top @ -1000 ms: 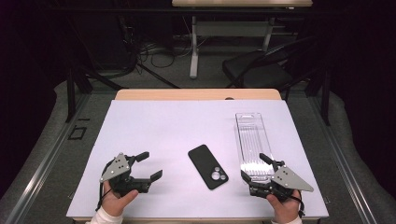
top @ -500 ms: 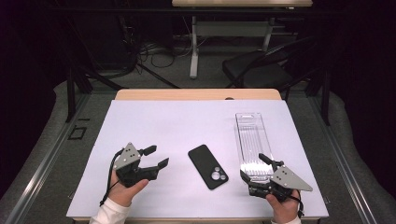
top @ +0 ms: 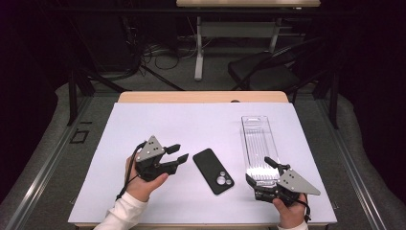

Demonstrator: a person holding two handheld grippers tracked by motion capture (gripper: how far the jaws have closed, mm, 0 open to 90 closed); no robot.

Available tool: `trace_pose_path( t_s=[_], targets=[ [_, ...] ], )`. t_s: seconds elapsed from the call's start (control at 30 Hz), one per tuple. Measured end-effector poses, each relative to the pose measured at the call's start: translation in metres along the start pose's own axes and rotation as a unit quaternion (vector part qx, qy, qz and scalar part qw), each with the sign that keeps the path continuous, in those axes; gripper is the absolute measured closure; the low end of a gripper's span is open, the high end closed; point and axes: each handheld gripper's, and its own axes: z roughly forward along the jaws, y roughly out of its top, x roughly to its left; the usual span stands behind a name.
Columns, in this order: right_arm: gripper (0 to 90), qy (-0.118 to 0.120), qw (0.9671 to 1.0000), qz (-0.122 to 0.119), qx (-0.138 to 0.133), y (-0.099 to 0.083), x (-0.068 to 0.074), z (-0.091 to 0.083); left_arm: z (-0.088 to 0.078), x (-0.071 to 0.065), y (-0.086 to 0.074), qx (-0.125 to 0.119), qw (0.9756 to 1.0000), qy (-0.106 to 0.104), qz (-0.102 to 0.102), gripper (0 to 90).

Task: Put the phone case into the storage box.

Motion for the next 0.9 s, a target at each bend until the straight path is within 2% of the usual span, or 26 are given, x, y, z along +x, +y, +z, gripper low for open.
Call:
trace_pose_path(
  t_s=[0.03,0.1,0.2,0.23,0.27,0.3,0.33,0.43,0.5,0.53,0.57,0.63,0.73,0.77,0.9],
  targets=[
    [14.3,0.0,1.0,0.0,0.001,0.0,0.0,0.0,0.003,-0.002,0.001,0.002,1.0,-0.003,-0.007,54.4],
    [14.3,0.001,1.0,0.0,0.001,0.0,0.0,0.001,0.014,-0.005,0.005,0.005,0.9999,-0.012,-0.004,55.5],
    [14.3,0.001,1.0,0.0,0.002,0.0,0.0,0.001,0.022,-0.008,0.007,0.008,0.9998,-0.017,0.002,62.2],
    [14.3,0.002,1.0,0.001,0.003,0.0,0.0,0.001,0.031,-0.009,0.008,0.009,0.9997,-0.021,-0.004,65.6],
    [14.3,0.002,1.0,0.001,0.003,0.0,0.0,0.001,0.031,-0.009,0.008,0.009,0.9997,-0.021,-0.004,70.4],
    [14.3,0.002,1.0,0.0,0.003,0.0,0.0,0.001,0.035,-0.01,0.008,0.009,0.9996,-0.028,-0.006,70.4],
    [14.3,0.002,1.0,0.0,0.004,0.0,0.0,0.001,0.04,-0.011,0.008,0.014,0.9994,-0.03,-0.008,81.0],
    [14.3,0.002,1.0,0.001,0.003,0.0,0.0,0.0,0.054,-0.016,0.005,0.035,0.9988,-0.033,-0.012,90.0],
    [14.3,0.001,1.0,0.001,0.004,0.0,-0.001,0.0,0.069,-0.022,0.002,0.051,0.9977,-0.043,-0.013,90.0],
    [14.3,0.001,1.0,0.002,0.004,0.0,-0.001,0.0,0.069,-0.022,0.002,0.051,0.9977,-0.043,-0.013,90.0],
    [14.3,0.002,1.0,0.002,0.005,0.0,-0.001,0.0,0.079,-0.027,0.0,0.061,0.9971,-0.044,-0.01,90.0],
    [14.3,0.002,1.0,0.002,0.004,0.0,-0.001,0.0,0.085,-0.03,-0.002,0.067,0.9966,-0.047,-0.01,90.0],
    [14.3,0.003,1.0,0.002,0.005,0.0,0.0,0.0,0.101,-0.035,-0.006,0.081,0.9949,-0.058,-0.014,90.0],
    [14.3,0.003,1.0,0.001,0.004,0.0,-0.001,0.001,0.11,-0.039,-0.009,0.091,0.9938,-0.06,-0.018,90.0],
    [14.3,0.004,1.0,0.002,0.005,-0.001,-0.001,0.002,0.122,-0.042,-0.012,0.104,0.9924,-0.062,-0.02,90.0]
  ],
)
